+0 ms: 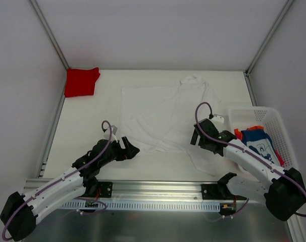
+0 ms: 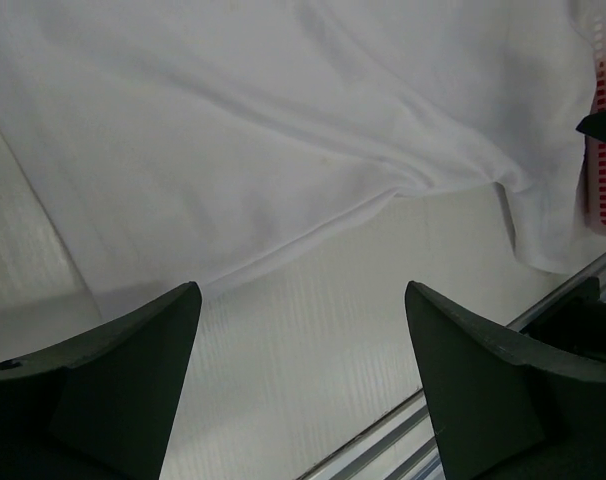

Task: Fold and stack the t-shirts
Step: Flatten the tshirt out

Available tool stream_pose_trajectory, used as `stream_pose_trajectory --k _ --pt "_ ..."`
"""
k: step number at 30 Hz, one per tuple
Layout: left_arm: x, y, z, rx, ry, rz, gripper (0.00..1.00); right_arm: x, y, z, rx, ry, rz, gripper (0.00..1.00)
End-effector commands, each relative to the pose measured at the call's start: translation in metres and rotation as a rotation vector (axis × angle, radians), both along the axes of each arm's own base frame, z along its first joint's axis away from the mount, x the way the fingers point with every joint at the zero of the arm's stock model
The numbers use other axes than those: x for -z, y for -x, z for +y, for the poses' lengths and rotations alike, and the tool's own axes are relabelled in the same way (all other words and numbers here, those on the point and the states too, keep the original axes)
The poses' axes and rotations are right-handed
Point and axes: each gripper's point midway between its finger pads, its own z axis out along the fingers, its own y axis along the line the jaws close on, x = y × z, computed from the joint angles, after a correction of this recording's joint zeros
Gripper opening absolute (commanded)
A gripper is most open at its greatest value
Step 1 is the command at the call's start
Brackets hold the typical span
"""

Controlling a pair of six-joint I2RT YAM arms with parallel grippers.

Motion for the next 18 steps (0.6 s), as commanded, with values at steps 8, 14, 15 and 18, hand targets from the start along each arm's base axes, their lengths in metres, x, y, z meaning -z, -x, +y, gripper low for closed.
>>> stream_pose_trajectory --k 8,14,15,18 --pt "-0.082 -0.064 -0.041 0.003 0.102 -0.331 0.79 0.003 0.006 0.012 0.019 0.011 -0.024 0.99" --pt "-0.084 -0.128 -0.059 -0.034 -0.165 -0.348 0.43 0.015 0.011 0.019 -0.003 0.011 -0.014 1.0" --pt "-0.082 -0.135 -0.065 -0.024 -0.177 -0.353 0.39 0.017 0.012 0.021 -0.007 0.01 -0.01 1.0" --pt "-0.046 -0.157 -0.093 0.031 -0.233 -0.28 0.0 0.019 0.012 0.023 -0.018 0.025 0.003 0.99"
